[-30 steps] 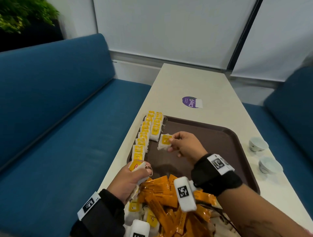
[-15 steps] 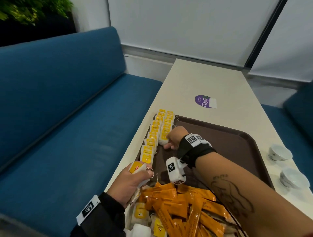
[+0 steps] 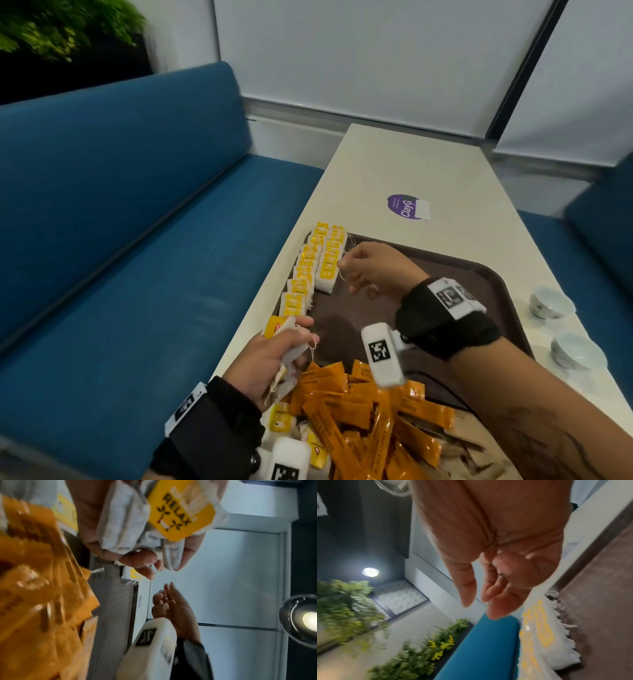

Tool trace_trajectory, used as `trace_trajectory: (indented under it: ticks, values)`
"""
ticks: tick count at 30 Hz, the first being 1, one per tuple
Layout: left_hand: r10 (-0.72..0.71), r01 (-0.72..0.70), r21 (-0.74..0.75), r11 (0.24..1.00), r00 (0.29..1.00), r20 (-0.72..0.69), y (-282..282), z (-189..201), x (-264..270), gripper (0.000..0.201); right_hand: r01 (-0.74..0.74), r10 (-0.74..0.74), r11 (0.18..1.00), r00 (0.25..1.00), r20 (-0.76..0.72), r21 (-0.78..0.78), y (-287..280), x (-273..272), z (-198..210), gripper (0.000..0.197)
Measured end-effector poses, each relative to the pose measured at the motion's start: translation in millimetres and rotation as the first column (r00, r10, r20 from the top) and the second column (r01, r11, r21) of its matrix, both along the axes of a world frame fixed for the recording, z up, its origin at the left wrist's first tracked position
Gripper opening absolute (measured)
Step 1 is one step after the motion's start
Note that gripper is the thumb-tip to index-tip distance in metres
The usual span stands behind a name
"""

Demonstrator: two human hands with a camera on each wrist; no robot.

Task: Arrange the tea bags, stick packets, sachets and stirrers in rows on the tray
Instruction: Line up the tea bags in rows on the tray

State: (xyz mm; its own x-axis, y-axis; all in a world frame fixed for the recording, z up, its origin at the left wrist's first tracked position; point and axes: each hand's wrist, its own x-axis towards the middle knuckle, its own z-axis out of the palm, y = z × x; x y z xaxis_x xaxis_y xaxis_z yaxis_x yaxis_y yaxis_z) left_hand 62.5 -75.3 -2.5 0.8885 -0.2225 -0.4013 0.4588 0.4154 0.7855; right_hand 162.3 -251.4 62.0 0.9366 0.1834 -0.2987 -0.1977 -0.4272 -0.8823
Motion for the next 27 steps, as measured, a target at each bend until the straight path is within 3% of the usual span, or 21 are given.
trace_trajectory:
  ticks: [2,5,8,12,20,24,27]
  values:
    - [0.028,-0.038,-0.155,0.987,0.997,-0.069,-6.0,4.1,2.1,0.024,-0.096,0.097,0.995,0.994,0.053,-0.031,-5.3,-30.3,12.8,0.01]
    - [0.055,-0.094,-0.237,0.967,0.984,-0.166,-15.7,6.3,5.5,0.015,-0.201,0.207,0.976,0.975,0.082,-0.078,-6.5,-72.0,16.9,0.014]
    - [0.039,-0.116,-0.33,0.937,0.972,-0.232,-27.3,13.9,3.0,0.026,-0.227,0.234,0.971,0.966,0.105,-0.078,-3.5,-99.9,7.2,0.019]
    - [0.079,-0.188,-0.398,0.898,0.958,-0.275,-39.6,24.8,-3.8,0.018,-0.218,0.223,0.975,0.962,0.155,-0.051,2.9,-123.9,-4.2,0.036]
    - [0.049,-0.162,-0.307,0.938,0.938,-0.343,-37.0,15.8,-11.0,0.043,-0.154,0.218,0.961,0.932,0.29,-0.228,21.8,-141.1,-13.3,0.043]
    - [-0.045,-0.103,-0.336,0.936,0.913,-0.406,-30.1,1.7,-10.3,0.056,-0.309,0.373,0.915,0.893,0.252,-0.259,17.8,-136.7,-10.1,0.053]
    - [-0.091,-0.064,-0.374,0.925,0.919,-0.383,-28.8,-0.2,-11.2,0.045,-0.408,0.485,0.86,0.841,0.239,-0.307,13.9,-128.2,-4.2,0.041]
